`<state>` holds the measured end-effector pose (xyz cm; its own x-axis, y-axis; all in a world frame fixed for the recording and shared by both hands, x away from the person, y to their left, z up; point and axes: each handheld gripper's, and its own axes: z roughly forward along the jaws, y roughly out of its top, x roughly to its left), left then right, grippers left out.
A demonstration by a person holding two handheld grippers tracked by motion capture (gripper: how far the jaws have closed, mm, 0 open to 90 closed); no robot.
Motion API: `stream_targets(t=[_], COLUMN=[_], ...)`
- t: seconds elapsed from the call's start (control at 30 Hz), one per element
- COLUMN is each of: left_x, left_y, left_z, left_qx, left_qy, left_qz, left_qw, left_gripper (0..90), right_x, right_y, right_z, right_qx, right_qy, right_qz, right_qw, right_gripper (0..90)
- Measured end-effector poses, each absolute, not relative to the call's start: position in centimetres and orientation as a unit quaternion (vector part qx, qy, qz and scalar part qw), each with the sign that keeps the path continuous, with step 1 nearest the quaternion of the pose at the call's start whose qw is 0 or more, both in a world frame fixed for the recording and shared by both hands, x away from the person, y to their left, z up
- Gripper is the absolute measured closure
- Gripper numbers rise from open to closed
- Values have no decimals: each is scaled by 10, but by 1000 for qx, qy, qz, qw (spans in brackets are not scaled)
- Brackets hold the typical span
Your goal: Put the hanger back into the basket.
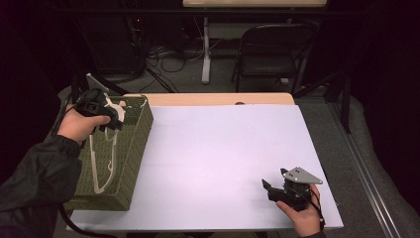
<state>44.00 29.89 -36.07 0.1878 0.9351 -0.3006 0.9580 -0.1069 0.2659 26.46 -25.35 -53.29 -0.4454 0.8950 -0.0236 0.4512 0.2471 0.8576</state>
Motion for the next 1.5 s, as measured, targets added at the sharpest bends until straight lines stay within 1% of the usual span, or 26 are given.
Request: stream_targets(t=[0.2,0.4,0.93,1.23,1.5], left_x=[444,444,447,444,440], left_y=[317,322,321,328,334], left_z=[-359,-366,-381,-381,-390], left_qx=[720,705,697,699,702], left_qy=[655,663,665,655,647], left_qz=[-38,-56,-55,-59,-65], left_qw=[225,244,263,280,289], left_gripper=[751,752,752,752,751], right_x=[265,265,264,264,265], right_y=[-253,-253,-253,-253,-253], right_z=[-533,-533,-533,-533,-534], right_qx=[452,453,454,454,454], right_qy=[744,743,744,747,745], right_qz=[413,414,413,409,411], right_qw=[266,267,265,262,263], right_gripper=[226,226,226,226,226])
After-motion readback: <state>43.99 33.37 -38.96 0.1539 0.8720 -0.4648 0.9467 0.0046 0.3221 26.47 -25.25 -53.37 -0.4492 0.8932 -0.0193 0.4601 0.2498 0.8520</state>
